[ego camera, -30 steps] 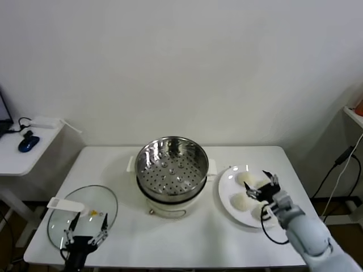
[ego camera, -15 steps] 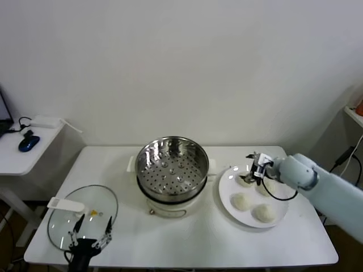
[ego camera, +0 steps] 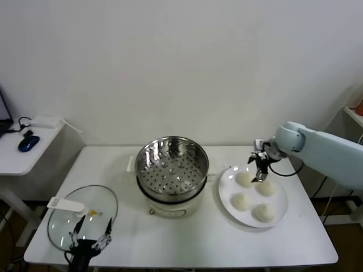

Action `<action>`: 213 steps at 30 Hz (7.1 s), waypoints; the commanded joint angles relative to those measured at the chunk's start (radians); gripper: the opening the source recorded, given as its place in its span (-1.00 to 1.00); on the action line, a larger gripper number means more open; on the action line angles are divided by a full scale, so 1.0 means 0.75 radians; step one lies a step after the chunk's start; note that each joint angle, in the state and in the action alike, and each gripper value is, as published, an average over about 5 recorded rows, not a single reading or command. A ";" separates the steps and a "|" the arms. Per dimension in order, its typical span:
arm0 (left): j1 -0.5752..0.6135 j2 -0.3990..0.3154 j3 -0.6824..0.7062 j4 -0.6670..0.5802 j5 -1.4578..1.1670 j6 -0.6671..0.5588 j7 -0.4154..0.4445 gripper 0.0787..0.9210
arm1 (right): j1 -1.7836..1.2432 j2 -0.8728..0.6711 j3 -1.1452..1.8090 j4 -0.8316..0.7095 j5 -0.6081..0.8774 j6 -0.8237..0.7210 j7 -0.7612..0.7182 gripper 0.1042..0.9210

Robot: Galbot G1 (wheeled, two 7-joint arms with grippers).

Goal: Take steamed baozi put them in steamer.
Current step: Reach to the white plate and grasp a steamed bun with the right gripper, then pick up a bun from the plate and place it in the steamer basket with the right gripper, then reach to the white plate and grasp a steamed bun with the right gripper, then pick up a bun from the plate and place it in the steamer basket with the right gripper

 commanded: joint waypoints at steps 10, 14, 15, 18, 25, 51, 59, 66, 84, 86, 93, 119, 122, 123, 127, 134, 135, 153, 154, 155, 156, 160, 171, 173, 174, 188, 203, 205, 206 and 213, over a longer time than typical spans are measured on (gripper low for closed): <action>-0.026 0.020 -0.016 0.081 0.004 0.000 0.013 0.77 | -0.144 0.257 -0.024 -0.387 -0.022 0.108 -0.084 0.76; -0.029 0.020 -0.017 0.092 0.009 0.000 0.014 0.77 | -0.213 0.280 0.033 -0.434 -0.069 0.127 -0.077 0.76; -0.029 0.019 -0.016 0.093 0.011 -0.002 0.014 0.77 | -0.228 0.287 0.050 -0.451 -0.088 0.135 -0.074 0.76; -0.028 0.018 -0.015 0.096 0.017 -0.005 0.015 0.77 | -0.259 0.308 0.094 -0.503 -0.134 0.162 -0.062 0.76; -0.031 0.018 -0.022 0.110 0.031 -0.019 0.009 0.77 | -0.261 0.319 0.116 -0.518 -0.161 0.182 -0.055 0.72; -0.017 0.014 -0.029 0.076 0.035 -0.031 -0.001 0.77 | 0.661 0.211 -0.312 0.152 0.149 0.577 -0.130 0.03; -0.032 0.012 -0.018 0.085 0.053 -0.034 -0.002 0.77 | 0.777 0.418 -0.276 0.244 0.116 0.812 -0.093 0.05; -0.046 0.014 -0.020 0.093 0.054 -0.034 -0.003 0.77 | 0.621 0.681 -0.286 0.107 -0.054 1.022 -0.018 0.07; -0.081 0.009 -0.024 0.155 0.058 -0.042 -0.023 0.77 | 0.021 1.001 -0.034 -0.682 -0.659 1.384 0.281 0.08; -0.084 0.008 -0.024 0.159 0.061 -0.044 -0.026 0.77 | 0.013 1.013 -0.028 -0.690 -0.657 1.387 0.293 0.09; -0.084 0.006 -0.024 0.147 0.064 -0.040 -0.026 0.77 | 0.017 1.014 -0.021 -0.676 -0.630 1.377 0.308 0.25; -0.062 0.013 -0.029 0.117 0.060 -0.020 -0.017 0.77 | 0.932 0.141 -0.988 0.545 0.894 -0.045 0.256 0.76; -0.068 0.011 -0.029 0.126 0.064 -0.020 -0.016 0.77 | 0.910 0.047 -1.024 0.680 0.871 -0.108 0.275 0.76; -0.068 0.010 -0.029 0.127 0.064 -0.020 -0.016 0.77 | 0.891 0.022 -1.021 0.707 0.862 -0.122 0.284 0.76; -0.067 0.006 -0.028 0.129 0.072 -0.018 -0.013 0.77 | 0.781 -0.049 -0.968 0.759 0.801 -0.162 0.314 0.76; -0.063 -0.001 -0.031 0.133 0.080 -0.022 -0.011 0.77 | 0.560 -0.107 -0.834 0.729 0.625 -0.232 0.380 0.76; -0.062 -0.002 -0.031 0.134 0.080 -0.023 -0.011 0.77 | 0.530 -0.112 -0.814 0.724 0.601 -0.242 0.390 0.76; -0.055 -0.004 -0.026 0.149 0.102 -0.043 -0.016 0.77 | 0.148 -0.037 -0.510 0.480 0.399 -0.253 0.498 0.76; -0.056 -0.003 -0.027 0.151 0.103 -0.044 -0.017 0.77 | 0.133 -0.031 -0.494 0.468 0.395 -0.251 0.507 0.76; -0.056 -0.003 -0.027 0.153 0.104 -0.046 -0.017 0.77 | 0.119 -0.024 -0.479 0.456 0.392 -0.248 0.514 0.76; -0.055 -0.003 -0.027 0.154 0.106 -0.047 -0.017 0.77 | 0.109 -0.018 -0.467 0.446 0.390 -0.245 0.519 0.76; -0.052 -0.002 -0.027 0.157 0.109 -0.051 -0.018 0.77 | 0.083 0.001 -0.444 0.424 0.386 -0.242 0.525 0.76; -0.057 -0.003 -0.031 0.160 0.109 -0.055 -0.019 0.77 | 0.054 0.021 -0.424 0.398 0.351 -0.255 0.528 0.73; -0.056 -0.002 -0.031 0.160 0.109 -0.056 -0.019 0.77 | 0.051 0.024 -0.422 0.391 0.348 -0.256 0.526 0.70; -0.056 -0.002 -0.032 0.161 0.109 -0.056 -0.019 0.77 | 0.051 0.026 -0.422 0.390 0.349 -0.256 0.523 0.69; -0.058 0.000 -0.044 0.161 0.108 -0.060 -0.022 0.77 | 0.165 0.028 -0.498 0.445 0.400 -0.272 0.468 0.18; -0.062 0.018 -0.031 0.161 0.106 -0.055 -0.021 0.77 | 1.086 0.156 -0.853 0.753 0.811 -0.212 0.270 0.17; -0.059 0.024 -0.024 0.160 0.108 -0.053 -0.020 0.77 | 1.131 0.186 -0.826 0.769 0.883 -0.236 0.268 0.17; -0.058 0.028 -0.021 0.157 0.109 -0.052 -0.020 0.77 | 1.142 0.206 -0.801 0.770 0.927 -0.255 0.272 0.18; -0.055 0.049 -0.011 0.144 0.127 -0.042 -0.020 0.77 | 0.985 0.400 -0.515 0.646 1.115 -0.367 0.368 0.20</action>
